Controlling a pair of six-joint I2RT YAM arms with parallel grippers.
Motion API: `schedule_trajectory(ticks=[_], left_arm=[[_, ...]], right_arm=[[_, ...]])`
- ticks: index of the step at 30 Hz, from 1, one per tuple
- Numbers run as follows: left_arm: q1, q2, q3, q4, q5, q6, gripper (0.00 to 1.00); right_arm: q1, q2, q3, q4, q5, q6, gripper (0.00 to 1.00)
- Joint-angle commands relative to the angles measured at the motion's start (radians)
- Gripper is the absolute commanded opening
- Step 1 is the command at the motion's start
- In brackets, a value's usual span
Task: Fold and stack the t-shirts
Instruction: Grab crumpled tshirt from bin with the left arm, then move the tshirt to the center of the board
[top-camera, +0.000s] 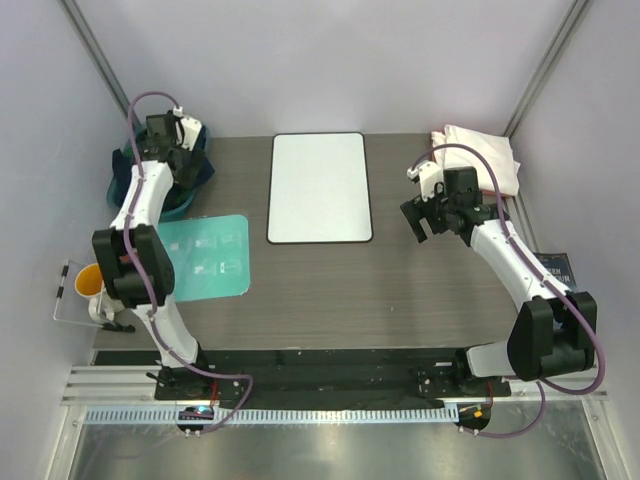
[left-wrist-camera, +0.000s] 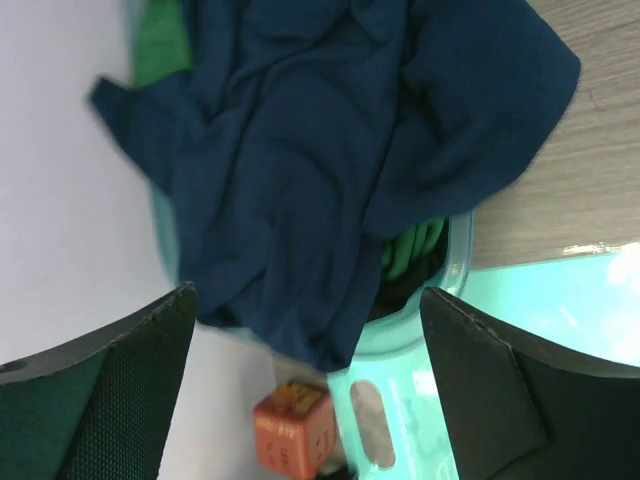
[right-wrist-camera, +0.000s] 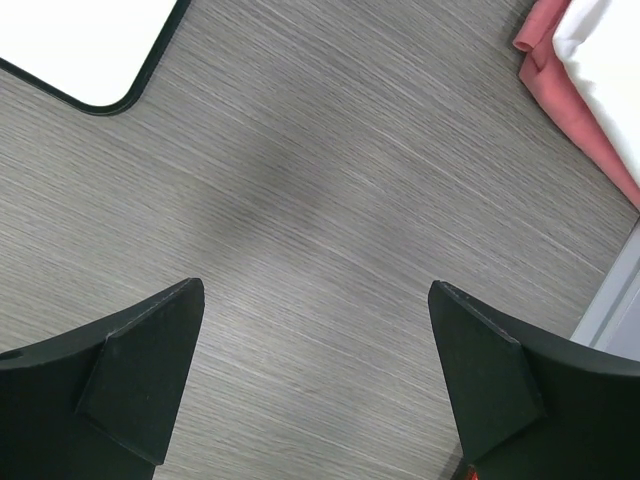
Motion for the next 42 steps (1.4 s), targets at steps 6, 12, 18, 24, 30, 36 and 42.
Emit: schedule_trajectory(ticks=[6,12,18,24,30,36,42], left_arm=[[0.043,0.296,0.325,-0.165,0.037,-0.034,0.86],[0.044,0.365,0.361,-0.196,0.037,-0.029,0.51],[0.049,0.362,0.349,-0.199,0.038,-0.06,0.0],[0.046,0.172,0.376,-0.174,0.172,-0.133,0.0],[-0.041,-0.007,0.552,-0.317,0.414,-0.158,0.0],[-0.34,-0.127,0.597,-0.458,0.656,-0.231,0.0],[-0.606,-0.152,0.521,-0.371,0.796,-0.363,0.92]], right_arm=[[0.006,-0.008,0.051,0.023,0.019,-0.026,1.0],[0.006,0.01,0.074,0.025,0.027,-0.035,1.0],[0.006,0.023,0.084,0.034,0.036,-0.038,1.0],[0.006,0.012,0.071,0.065,0.081,0.009,1.0],[0.006,0.01,0.067,0.069,0.075,0.029,1.0],[0.006,0.018,0.097,0.071,0.045,0.026,1.0],[0.004,0.029,0.138,0.083,0.048,0.055,1.0]])
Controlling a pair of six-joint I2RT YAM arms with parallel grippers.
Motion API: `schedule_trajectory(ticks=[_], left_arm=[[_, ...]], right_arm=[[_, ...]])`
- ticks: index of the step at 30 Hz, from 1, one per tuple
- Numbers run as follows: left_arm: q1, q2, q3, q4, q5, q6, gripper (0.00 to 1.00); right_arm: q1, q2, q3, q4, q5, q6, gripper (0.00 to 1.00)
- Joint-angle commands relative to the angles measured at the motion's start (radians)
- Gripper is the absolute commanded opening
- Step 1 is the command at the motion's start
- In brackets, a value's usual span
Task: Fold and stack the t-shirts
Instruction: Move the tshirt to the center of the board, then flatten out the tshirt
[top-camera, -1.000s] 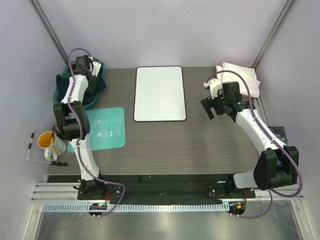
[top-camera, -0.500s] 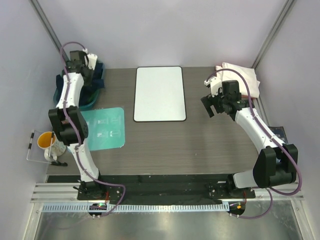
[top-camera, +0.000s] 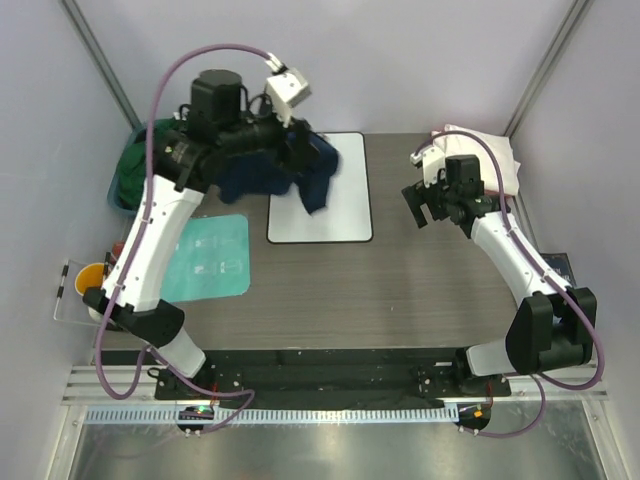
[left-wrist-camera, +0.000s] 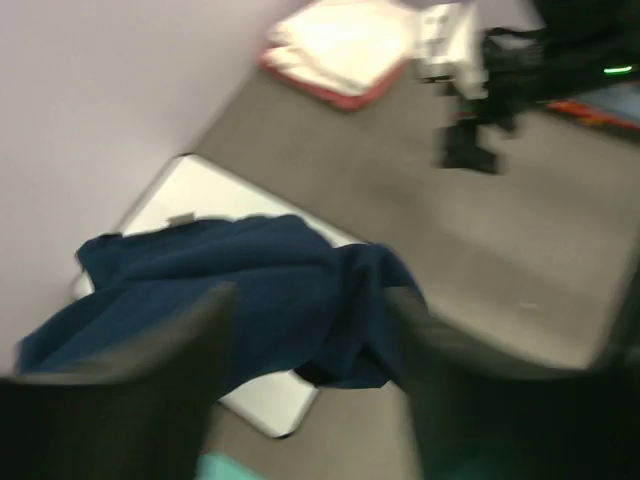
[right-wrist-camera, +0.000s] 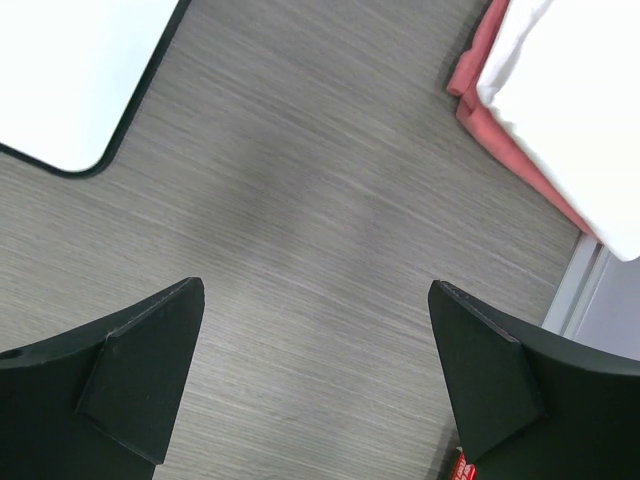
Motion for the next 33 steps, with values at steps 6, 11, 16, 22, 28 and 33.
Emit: schedule_trajectory(ticks=[6,11,16,22,28,33], left_arm=[[-0.066,-0.074,-0.238,0.094,-0.13,-0.073,1.0],[-0.052,-0.183,-0.484,0.076,-0.161,0.096,1.0],[-0.056,-0.177,-0.759,0.028,-0.124,0.283,1.0],[-0.093,-0.16,-0.98,0.168,-0.178,0.444,1.0],[-0.173,-0.114,-1.073,0.283,-0.247,0.515,1.0],[-0.202,-0.045,-1.096,0.375,-0.276,0.549,1.0]], right_arm=[[0.004,-0.025,0.097,-0.003,-0.003,-0.005,1.0],[0.004,-0.044,0.099,-0.045,-0.038,-0.056,1.0],[0.039,-0.041,0.05,-0.241,-0.199,-0.248,1.0],[0.162,-0.188,-0.211,-0.396,-0.141,-0.584,1.0],[0.216,-0.334,-0.373,-0.393,-0.078,-0.64,1.0],[0.217,-0.314,-0.401,-0.375,-0.036,-0.609,1.0]])
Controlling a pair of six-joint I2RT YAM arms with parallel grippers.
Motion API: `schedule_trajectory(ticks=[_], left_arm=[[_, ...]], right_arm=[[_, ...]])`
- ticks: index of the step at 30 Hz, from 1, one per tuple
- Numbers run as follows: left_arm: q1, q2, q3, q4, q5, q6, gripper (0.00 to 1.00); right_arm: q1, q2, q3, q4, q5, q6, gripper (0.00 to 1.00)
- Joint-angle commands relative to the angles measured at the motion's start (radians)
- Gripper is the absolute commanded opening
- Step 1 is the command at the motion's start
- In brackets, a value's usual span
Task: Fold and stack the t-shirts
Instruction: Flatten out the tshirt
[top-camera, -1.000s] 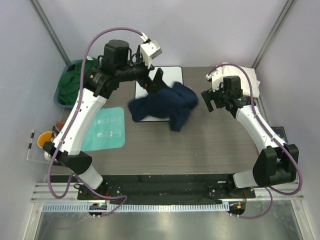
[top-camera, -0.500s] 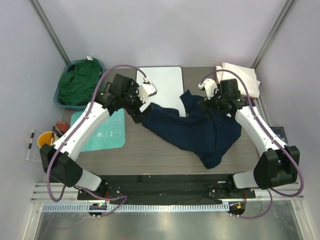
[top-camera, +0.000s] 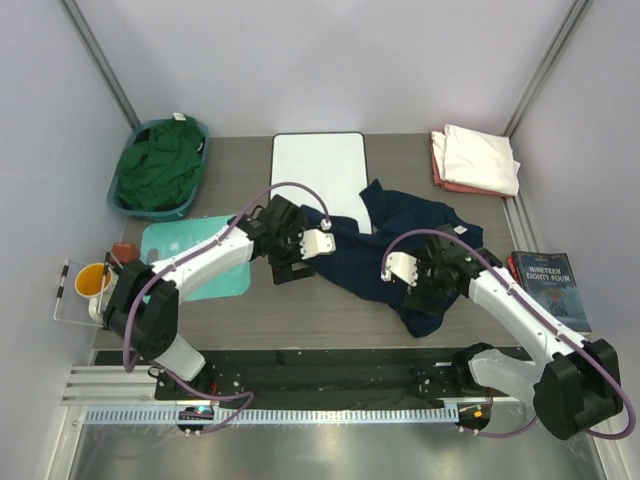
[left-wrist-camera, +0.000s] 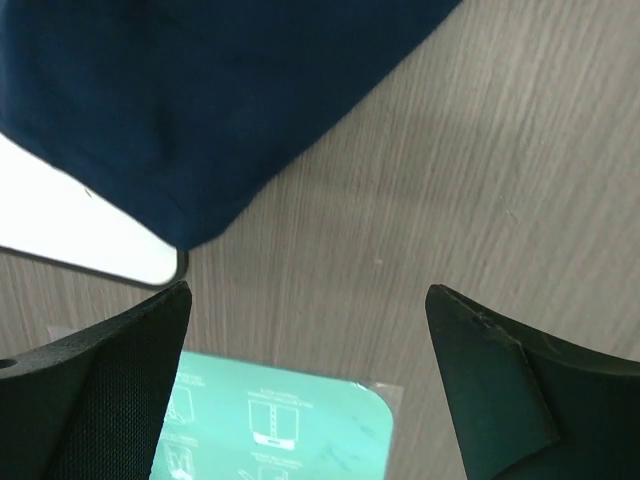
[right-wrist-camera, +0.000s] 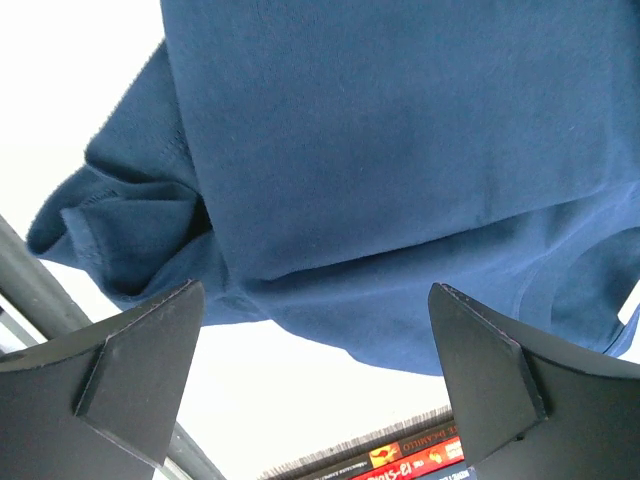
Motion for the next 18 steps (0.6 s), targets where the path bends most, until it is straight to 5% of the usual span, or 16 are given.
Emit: schedule_trajectory(ticks=[1,8,11,12,13,14,15,16,18], left_arm=[[-0.023,0.076,-0.005,0.145,-0.048,0.064,1.0],[-0.04,0.182,0.025,0.213,-0.096,0.064,1.0],[-0.04,0.207,0.041,0.214,-0.096,0.066,0.81],[-0.04,0.213,0.044,0.214,-0.093,0.066,0.63],[-0.041,0.218,0.045,0.214,-0.091,0.063,0.51],[-0.041,0.227,0.047,0.216,-0.09,0.058,0.38],[-0.043,0.232,0.047,0.217,-0.09,0.054,0.17],[-0.041,0.235,0.048,0.219,-0.091,0.049,0.09],[-0.044,0.238,0.051,0.219,-0.091,0.035,0.0]], right_arm=[[0.004,-0.004,-0.024,0.044,0.055,-0.017,1.0],[0.004,0.028,-0.074,0.12,0.082,-0.011,1.0],[0.004,0.035,-0.104,0.168,0.09,-0.012,0.93],[0.004,0.04,-0.113,0.185,0.096,-0.014,0.89],[0.004,0.045,-0.121,0.205,0.113,-0.014,0.83],[0.004,0.048,-0.136,0.244,0.119,-0.015,0.66],[0.004,0.061,-0.142,0.263,0.119,-0.02,0.57],[0.004,0.066,-0.145,0.278,0.156,-0.025,0.34],[0.004,0.069,-0.145,0.312,0.165,-0.025,0.15]])
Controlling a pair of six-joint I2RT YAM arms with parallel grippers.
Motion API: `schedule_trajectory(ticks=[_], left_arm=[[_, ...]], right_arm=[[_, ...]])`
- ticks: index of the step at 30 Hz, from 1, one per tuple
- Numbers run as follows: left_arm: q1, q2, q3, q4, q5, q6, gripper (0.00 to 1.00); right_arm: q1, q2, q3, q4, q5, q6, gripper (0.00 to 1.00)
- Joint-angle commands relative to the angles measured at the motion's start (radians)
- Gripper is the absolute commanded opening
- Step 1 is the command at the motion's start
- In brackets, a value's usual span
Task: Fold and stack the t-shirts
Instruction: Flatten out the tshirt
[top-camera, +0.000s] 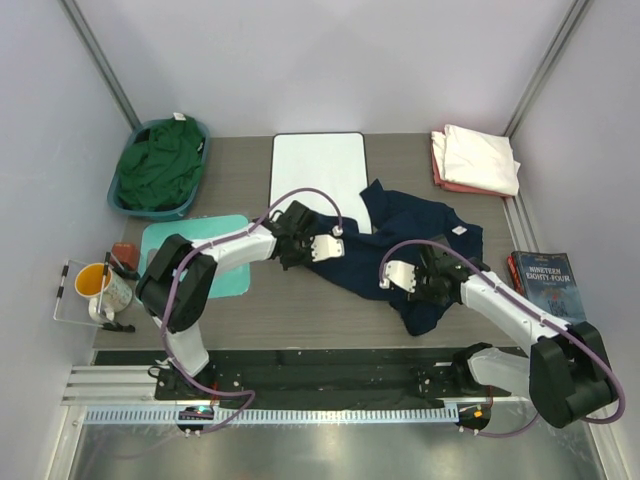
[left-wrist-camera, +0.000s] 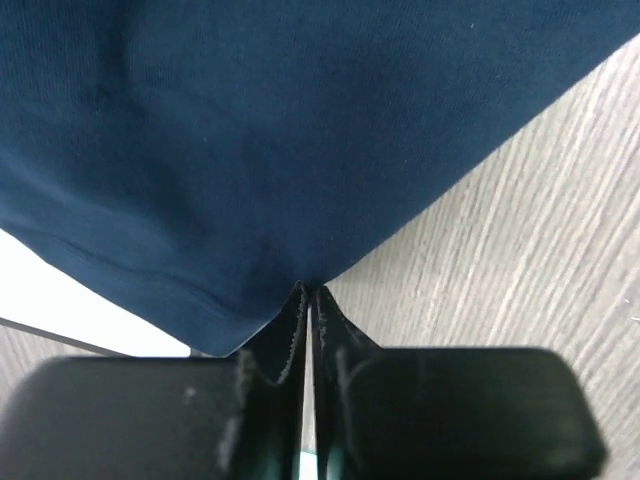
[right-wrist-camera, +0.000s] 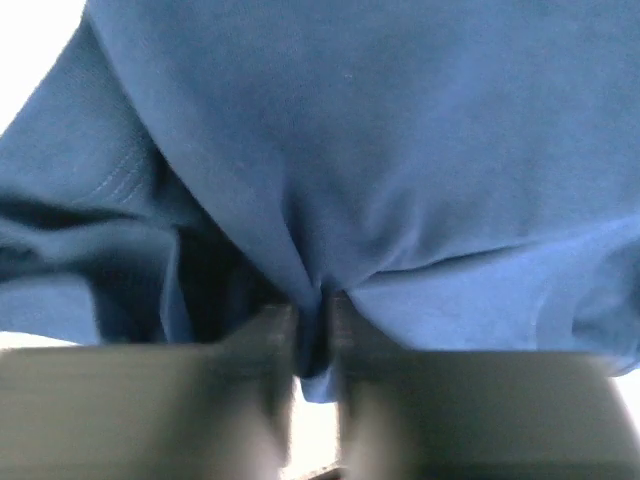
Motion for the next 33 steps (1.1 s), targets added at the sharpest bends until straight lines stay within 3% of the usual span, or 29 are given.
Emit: schedule_trajectory(ticks=[1,7,13,19,23,30,33], left_arm=[[-0.006,0.004,0.038,0.034,0.003,-0.018,0.0],[-0.005,-0.085,0.041,0.019,0.002,-0.03,0.0],[0.004,-0.191,0.145,-0.122,0.028,-0.039,0.0],[0.02,-0.309,0.304,-0.315,0.052,-0.016,0.0],[0.021,-0.499,0.327,-0.355,0.014,0.016,0.0],[0.023,-0.665,0.34,-0.418,-0.064,0.066,0.0],[0.052,-0.675,0.207,-0.304,-0.148,0.115,0.0]], right_arm=[[0.004,0.009,0.002,0.123,0.066,-0.009,0.01],[0.004,0.008,0.106,0.123,0.108,-0.023,0.01],[0.004,0.009,0.322,0.099,0.1,0.024,0.01],[0.005,-0.004,0.529,0.009,-0.022,0.066,0.01],[0.01,-0.058,0.621,-0.015,-0.068,0.037,0.01],[0.01,-0.182,0.626,0.091,-0.202,-0.049,0.01],[0.01,-0.183,0.543,0.241,-0.196,-0.078,0.01]])
